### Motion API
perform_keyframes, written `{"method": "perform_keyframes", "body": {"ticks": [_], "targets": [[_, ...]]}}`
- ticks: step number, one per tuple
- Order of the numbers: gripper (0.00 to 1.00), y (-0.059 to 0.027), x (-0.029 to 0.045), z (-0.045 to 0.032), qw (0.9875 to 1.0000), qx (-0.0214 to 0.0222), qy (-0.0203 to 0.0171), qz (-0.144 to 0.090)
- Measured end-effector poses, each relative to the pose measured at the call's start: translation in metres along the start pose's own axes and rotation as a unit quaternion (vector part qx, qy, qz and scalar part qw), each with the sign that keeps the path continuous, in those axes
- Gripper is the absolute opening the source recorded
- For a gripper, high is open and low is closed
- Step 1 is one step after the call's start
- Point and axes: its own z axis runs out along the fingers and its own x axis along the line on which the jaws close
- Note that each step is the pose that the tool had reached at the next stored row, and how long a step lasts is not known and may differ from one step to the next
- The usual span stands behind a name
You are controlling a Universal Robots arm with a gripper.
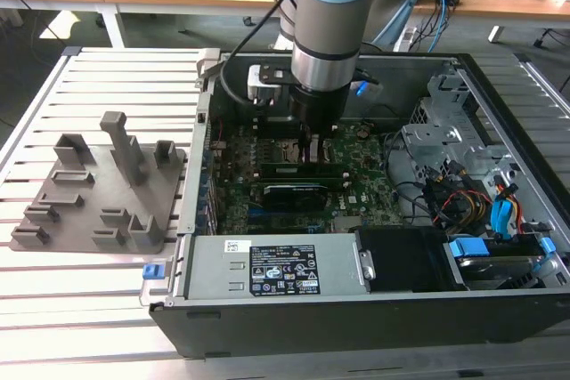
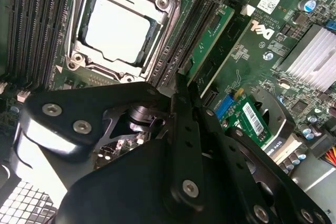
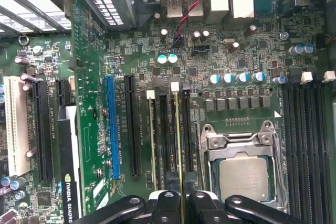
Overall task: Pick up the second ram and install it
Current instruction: 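Insert the second ram into the second slot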
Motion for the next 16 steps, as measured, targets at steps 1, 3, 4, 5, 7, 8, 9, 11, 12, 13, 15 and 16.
{"method": "perform_keyframes", "body": {"ticks": [1,3,4,5,7,8,9,11,12,13,15,16], "targets": [[0.14,-0.0001,-0.0004,0.0007,1.0,0.0,0.0,0.0],[0.14,-0.0002,-0.0005,0.0009,1.0,0.0,-0.0001,-0.001],[0.14,-0.0003,-0.0005,0.0011,1.0,0.0001,-0.0004,-0.001],[0.14,-0.0007,-0.0006,0.0012,1.0,0.0,-0.0004,-0.001],[0.14,-0.0017,-0.0006,0.0022,1.0,0.0,-0.0005,-0.001],[0.14,-0.0017,-0.0006,0.0031,1.0,-0.0001,-0.0023,-0.001],[0.14,-0.0017,-0.0006,0.0032,1.0,-0.0004,-0.0061,-0.001],[0.14,-0.0016,0.0001,0.0023,1.0,0.0005,-0.0084,-0.001],[0.14,-0.0016,0.0007,0.0023,1.0,0.0005,-0.0084,-0.001],[0.14,-0.0017,0.0014,0.0023,1.0,0.0004,-0.0085,-0.001],[0.14,-0.0017,0.0032,0.0023,1.0,0.0004,-0.0084,-0.001],[0.14,-0.0017,0.0032,0.0023,1.0,0.0004,-0.0085,-0.001]]}}
